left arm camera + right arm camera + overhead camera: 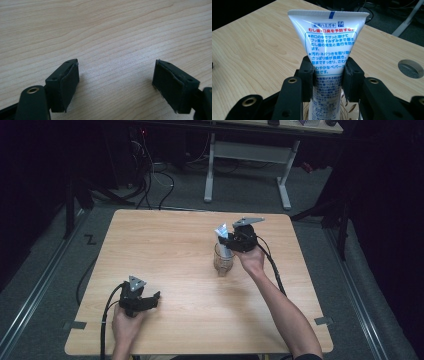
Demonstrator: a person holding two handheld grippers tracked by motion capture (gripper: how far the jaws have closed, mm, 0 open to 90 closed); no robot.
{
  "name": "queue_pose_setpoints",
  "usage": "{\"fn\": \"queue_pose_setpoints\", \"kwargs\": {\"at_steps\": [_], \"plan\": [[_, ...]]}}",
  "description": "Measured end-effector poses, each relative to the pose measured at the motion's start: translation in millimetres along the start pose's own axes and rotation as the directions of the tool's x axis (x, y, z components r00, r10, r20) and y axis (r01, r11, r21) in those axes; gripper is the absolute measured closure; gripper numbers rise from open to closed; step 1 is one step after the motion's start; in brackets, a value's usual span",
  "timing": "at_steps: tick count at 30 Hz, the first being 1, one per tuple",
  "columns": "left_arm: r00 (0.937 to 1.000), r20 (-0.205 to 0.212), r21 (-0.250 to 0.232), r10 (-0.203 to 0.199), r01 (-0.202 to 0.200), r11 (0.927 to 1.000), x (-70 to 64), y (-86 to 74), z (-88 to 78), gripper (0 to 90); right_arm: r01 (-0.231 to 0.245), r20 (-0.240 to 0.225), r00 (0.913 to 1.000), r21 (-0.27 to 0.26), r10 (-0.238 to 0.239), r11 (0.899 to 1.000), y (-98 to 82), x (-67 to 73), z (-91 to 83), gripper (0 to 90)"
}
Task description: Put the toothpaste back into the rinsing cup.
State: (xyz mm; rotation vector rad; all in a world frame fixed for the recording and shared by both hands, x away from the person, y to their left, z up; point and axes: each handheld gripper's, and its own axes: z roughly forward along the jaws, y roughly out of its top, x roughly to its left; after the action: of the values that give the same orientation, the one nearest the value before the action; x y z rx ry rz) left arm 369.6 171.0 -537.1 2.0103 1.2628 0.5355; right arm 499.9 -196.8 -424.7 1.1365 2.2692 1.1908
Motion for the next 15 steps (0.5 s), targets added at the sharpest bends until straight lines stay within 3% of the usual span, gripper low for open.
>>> {"fn": "queue_pose_setpoints", "kwargs": {"at_steps": [15], "plan": [[1.0, 0.0, 0.0, 0.0, 0.0, 1.0, 0.0, 0.0, 0.0, 21.4, 0.015, -0.003, 0.9999, 0.016, -0.015, 1.0, -5.0, 2.1, 1.0, 65.0]]}}
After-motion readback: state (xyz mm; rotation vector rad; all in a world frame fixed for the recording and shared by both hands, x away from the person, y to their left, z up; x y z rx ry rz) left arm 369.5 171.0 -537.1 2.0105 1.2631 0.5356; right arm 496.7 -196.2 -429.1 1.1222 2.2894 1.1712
